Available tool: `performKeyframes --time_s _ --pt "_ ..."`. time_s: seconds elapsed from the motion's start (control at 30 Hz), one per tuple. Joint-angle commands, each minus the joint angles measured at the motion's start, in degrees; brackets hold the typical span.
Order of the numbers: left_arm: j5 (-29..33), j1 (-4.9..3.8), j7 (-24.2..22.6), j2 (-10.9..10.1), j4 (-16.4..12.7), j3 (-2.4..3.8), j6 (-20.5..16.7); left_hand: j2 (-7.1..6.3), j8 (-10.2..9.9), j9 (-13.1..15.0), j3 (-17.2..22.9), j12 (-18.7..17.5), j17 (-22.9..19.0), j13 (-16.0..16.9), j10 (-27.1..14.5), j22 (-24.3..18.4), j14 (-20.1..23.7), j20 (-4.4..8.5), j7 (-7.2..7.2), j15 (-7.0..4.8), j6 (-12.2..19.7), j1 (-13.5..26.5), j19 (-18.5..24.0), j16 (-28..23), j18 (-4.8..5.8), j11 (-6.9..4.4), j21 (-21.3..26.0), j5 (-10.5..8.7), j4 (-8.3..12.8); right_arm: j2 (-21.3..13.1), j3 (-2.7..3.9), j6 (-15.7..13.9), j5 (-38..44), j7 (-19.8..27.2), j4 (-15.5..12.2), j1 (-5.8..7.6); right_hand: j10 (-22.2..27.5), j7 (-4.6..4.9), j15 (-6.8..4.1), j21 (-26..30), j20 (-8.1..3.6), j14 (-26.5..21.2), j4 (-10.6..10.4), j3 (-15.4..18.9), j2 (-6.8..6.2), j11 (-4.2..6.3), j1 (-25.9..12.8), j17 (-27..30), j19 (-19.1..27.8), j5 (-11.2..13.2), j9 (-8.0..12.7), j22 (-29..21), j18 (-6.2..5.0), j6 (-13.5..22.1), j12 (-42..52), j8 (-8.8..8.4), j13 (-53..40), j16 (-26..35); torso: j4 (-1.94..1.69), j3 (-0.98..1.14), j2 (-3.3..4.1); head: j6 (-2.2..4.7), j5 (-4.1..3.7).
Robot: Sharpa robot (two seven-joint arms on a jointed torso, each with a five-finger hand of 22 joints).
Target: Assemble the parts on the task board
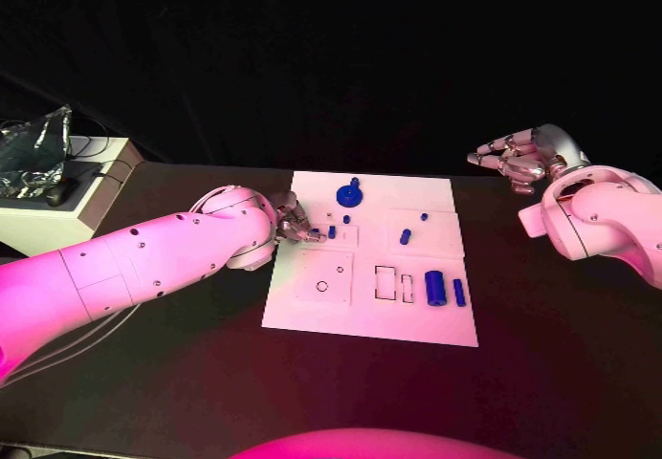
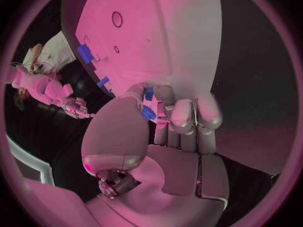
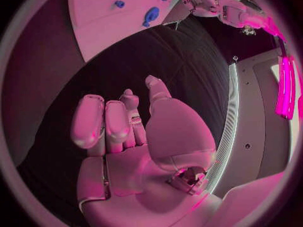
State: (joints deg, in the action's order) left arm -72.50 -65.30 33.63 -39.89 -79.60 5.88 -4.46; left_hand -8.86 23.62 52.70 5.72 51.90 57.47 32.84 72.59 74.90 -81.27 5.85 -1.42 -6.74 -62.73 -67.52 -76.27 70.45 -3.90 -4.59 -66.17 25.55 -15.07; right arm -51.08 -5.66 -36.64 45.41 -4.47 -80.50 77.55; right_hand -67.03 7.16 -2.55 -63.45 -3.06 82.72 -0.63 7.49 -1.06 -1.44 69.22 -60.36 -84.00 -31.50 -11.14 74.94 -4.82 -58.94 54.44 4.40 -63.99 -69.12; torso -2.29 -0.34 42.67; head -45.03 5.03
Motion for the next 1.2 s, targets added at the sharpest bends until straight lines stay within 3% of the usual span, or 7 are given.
performKeyframes --time_s 0.03,0.27,0.47,0.67,0.87,1.2 --pt "-0.29 0.22 0.74 0.01 0.05 -0.07 0.38 0.82 0.28 -0.02 0.48 0.24 0.09 -0.10 -0.19 4.86 0.10 0.18 0.19 0.20 0.10 -0.46 0.18 -0.25 0.64 0.04 0.33 0.25 0.50 0.00 0.02 0.06 0.48 0.70 -0.06 -0.03 0.16 0.32 -0.21 0.23 -0.45 0.00 -0.08 0.00 -0.26 0.04 -0.07 0.08 -2.23 -0.28 0.06 8.49 -0.31 -0.15 -0.30 -0.36 0.04 0.21 0.01 -0.01 0.02 0.02 0.01" --pt "-0.32 0.22 0.59 0.06 -0.08 0.30 -0.43 1.75 0.21 -0.08 1.58 0.24 0.08 -0.15 -0.26 4.85 0.10 0.03 0.20 0.19 0.42 -1.05 0.20 -0.33 0.53 0.04 0.37 0.23 1.21 0.01 0.02 0.10 0.48 0.65 -0.04 -0.03 0.16 0.32 -0.21 0.23 -0.45 0.00 -0.08 0.00 -0.26 0.04 -0.07 0.08 -2.23 -0.28 0.06 8.49 -0.31 -0.15 -0.30 -0.36 0.04 0.21 0.00 -0.03 0.00 -0.01 -0.04" --pt "-0.10 0.22 0.29 0.05 -0.10 0.57 -0.92 0.74 0.44 -0.03 1.23 0.32 0.13 -0.18 -0.28 4.86 0.09 -0.01 0.22 0.27 0.29 0.39 0.20 -0.35 0.46 0.08 0.39 0.19 0.51 0.01 0.02 0.12 0.48 0.62 -0.03 -0.04 0.16 0.32 -0.21 0.23 -0.45 0.00 -0.08 0.00 -0.26 0.04 -0.07 0.08 -2.23 -0.28 0.06 8.49 -0.31 -0.15 -0.30 -0.36 0.04 0.21 -0.07 -0.02 0.01 0.03 -0.09" --pt "0.36 0.22 0.00 0.03 -0.03 0.68 -0.83 0.18 0.44 -0.06 -2.41 0.36 -0.09 -0.25 -0.51 4.73 0.17 0.10 0.48 0.38 0.53 0.70 0.33 -0.65 0.46 0.30 0.68 0.19 -0.45 0.00 0.02 0.13 0.48 0.60 0.00 -0.04 0.08 0.30 -0.22 0.20 -0.47 0.01 -0.04 -0.14 -0.19 0.06 -0.06 0.05 -2.24 -0.31 0.05 8.49 -0.30 -0.21 -0.21 -0.36 -0.02 0.19 -0.04 -0.05 0.00 -0.02 -0.09" --pt "0.82 0.22 -0.09 0.03 0.10 0.72 -0.64 1.93 0.17 -0.24 -11.35 0.53 -0.20 -0.34 -0.79 4.58 0.21 0.18 0.89 0.48 0.97 -0.42 0.42 -0.99 0.44 0.52 1.01 -0.01 -0.84 -0.01 0.02 0.10 0.48 0.61 0.00 -0.06 0.08 0.30 -0.22 0.20 -0.47 0.01 -0.04 -0.14 -0.19 0.06 -0.06 0.05 -2.24 -0.31 0.05 8.49 -0.30 -0.21 -0.21 -0.36 -0.02 0.19 -0.04 0.00 -0.05 0.02 -0.07" --pt "1.14 0.22 -0.02 0.04 0.46 0.73 -0.37 2.28 -0.15 -0.57 -12.73 0.61 -0.24 -0.39 -1.00 4.54 0.26 0.10 1.08 0.51 1.17 -0.75 0.47 -1.15 0.37 0.65 1.13 -0.08 -1.04 -0.02 0.02 0.10 0.49 0.62 0.03 -0.08 0.08 0.30 -0.22 0.20 -0.47 0.01 -0.04 -0.14 -0.19 0.06 -0.06 0.05 -2.24 -0.31 0.05 8.49 -0.30 -0.21 -0.21 -0.36 -0.02 0.19 -0.04 0.01 -0.01 0.08 -0.02"
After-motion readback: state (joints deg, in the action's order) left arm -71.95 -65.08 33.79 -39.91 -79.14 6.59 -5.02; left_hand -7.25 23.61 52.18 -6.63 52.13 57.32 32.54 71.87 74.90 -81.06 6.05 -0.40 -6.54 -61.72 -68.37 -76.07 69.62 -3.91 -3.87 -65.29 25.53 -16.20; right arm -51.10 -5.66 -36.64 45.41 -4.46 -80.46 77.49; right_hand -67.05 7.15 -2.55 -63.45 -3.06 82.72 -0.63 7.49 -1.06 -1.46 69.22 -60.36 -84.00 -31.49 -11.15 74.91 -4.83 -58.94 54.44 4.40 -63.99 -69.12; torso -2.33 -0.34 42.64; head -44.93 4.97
